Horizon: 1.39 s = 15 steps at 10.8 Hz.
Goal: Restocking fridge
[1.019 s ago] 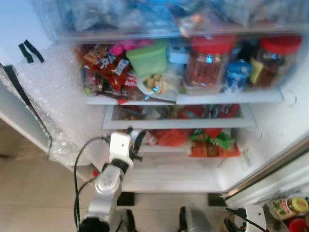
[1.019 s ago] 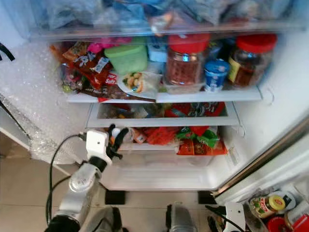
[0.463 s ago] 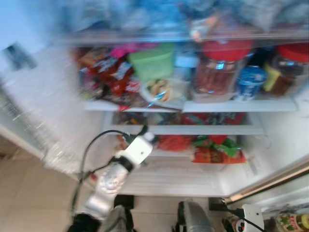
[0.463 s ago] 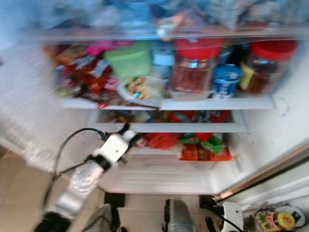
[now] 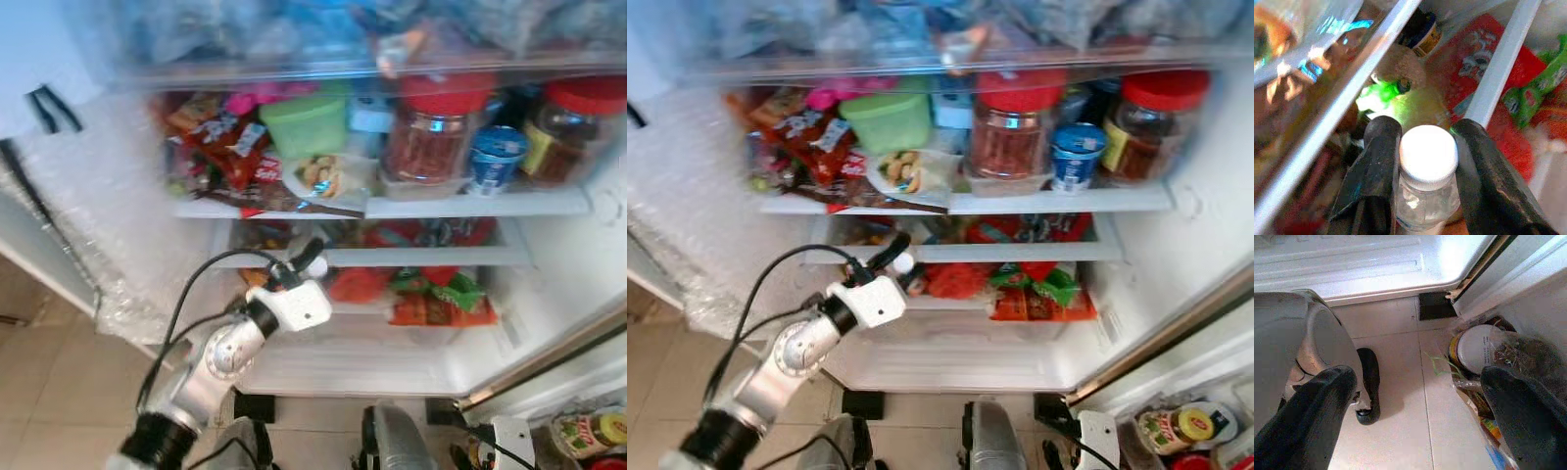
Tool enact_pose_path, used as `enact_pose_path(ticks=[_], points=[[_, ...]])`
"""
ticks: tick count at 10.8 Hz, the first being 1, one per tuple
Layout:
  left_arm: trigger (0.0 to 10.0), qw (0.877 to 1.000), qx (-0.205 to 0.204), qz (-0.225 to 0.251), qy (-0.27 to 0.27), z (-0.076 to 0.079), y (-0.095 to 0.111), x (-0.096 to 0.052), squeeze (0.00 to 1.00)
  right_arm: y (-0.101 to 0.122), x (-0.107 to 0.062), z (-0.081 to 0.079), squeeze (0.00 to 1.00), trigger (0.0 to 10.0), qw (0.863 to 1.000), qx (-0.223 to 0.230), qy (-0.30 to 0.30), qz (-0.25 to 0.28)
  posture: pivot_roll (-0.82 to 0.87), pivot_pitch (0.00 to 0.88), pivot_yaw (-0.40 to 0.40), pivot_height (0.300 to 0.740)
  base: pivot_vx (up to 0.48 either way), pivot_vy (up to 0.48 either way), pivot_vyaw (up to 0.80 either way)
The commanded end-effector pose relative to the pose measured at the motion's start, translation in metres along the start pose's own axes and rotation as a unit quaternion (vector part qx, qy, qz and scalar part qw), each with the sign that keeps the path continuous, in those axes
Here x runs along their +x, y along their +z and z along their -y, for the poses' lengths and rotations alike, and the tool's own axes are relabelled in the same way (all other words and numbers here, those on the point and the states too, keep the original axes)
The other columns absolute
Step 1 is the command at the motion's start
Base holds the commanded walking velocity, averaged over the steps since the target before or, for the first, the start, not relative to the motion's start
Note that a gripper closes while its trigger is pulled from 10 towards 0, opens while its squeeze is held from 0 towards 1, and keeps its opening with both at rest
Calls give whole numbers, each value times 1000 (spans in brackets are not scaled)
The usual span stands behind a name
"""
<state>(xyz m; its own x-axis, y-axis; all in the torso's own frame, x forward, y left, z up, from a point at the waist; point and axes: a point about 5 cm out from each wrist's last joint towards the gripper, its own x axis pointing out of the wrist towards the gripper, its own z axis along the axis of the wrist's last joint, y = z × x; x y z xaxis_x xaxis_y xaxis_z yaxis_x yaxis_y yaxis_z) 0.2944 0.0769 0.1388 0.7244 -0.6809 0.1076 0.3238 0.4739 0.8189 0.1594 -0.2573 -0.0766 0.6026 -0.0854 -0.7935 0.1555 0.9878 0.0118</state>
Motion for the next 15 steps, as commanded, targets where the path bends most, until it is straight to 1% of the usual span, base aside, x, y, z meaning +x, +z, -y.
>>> enact_pose_path(ticks=[1, 2, 3, 4, 5, 6, 8, 9, 10, 11, 12, 13, 14, 15], points=[[10000, 998, 64, -10, -9, -2, -3, 3, 0, -8, -2, 1, 0, 10000, 1000, 9, -4, -11, -129, 169, 54, 647, 0, 0, 0], [10000, 994, 102, -27, -13, -2, -11, 5, 0, -8, -2, 0, 0, 10000, 1000, 9, -4, -10, -134, 169, 55, 647, 0, 0, 0], [10000, 992, 120, -41, -19, -1, -21, 9, 0, -7, -2, 0, 0, 10000, 1000, 12, -5, -9, -134, 170, 56, 647, 0, 0, 0], [10000, 990, 130, -48, -38, 3, -27, 13, 0, -7, -2, 0, 0, 10000, 1000, 12, -6, -9, -132, 170, 55, 647, 0, 0, 0], [10000, 985, 157, -62, -44, 5, -37, 19, 0, -7, -1, 0, 0, 10000, 1000, 14, -7, -8, -137, 166, 60, 647, 0, 0, 0], [10000, 981, 168, -88, -38, 2, -47, 21, 0, -7, -2, 1, 0, 10000, 1000, 18, -9, -6, -143, 166, 59, 647, 0, 0, 0], [10000, 975, 186, -121, -20, -4, -60, 26, 0, -6, -2, 1, 0, 10000, 1000, 18, -12, -4, -143, 164, 56, 647, 0, 0, 0], [10000, 974, 180, -137, -7, -6, -64, 28, 0, -6, -2, 2, 0, 10000, 1000, 19, -14, -4, -141, 164, 56, 647, 0, 0, 0], [10000, 974, 176, -144, -2, -5, -66, 30, 0, -6, -1, 2, 0, 10000, 1000, 19, -14, -3, -142, 163, 54, 647, 0, 0, 0], [10000, 976, 164, -146, 3, -4, -65, 32, 0, -5, -1, 2, 0, 10000, 1000, 19, -14, -3, -143, 162, 55, 647, 0, 0, 0], [10000, 976, 160, -150, 15, -6, -65, 35, 0, -5, -1, 2, 0, 10000, 1000, 19, -15, -2, -144, 161, 56, 647, 0, 0, 0], [10000, 976, 157, -149, 24, -9, -64, 38, 59, -4, -1, 2, 0, 10000, 1000, 19, -15, -2, -148, 161, 57, 647, 0, 0, 0], [10000, 977, 152, -146, 36, -14, -62, 42, 1000, -4, -1, 2, 0, 10000, 1000, 19, -15, -2, -146, 161, 57, 647, 0, 0, 0], [10000, 978, 147, -146, 38, -16, -62, 43, 1000, -4, -1, 2, 0, 10000, 1000, 19, -16, -2, -146, 161, 57, 647, 0, 0, 0]])
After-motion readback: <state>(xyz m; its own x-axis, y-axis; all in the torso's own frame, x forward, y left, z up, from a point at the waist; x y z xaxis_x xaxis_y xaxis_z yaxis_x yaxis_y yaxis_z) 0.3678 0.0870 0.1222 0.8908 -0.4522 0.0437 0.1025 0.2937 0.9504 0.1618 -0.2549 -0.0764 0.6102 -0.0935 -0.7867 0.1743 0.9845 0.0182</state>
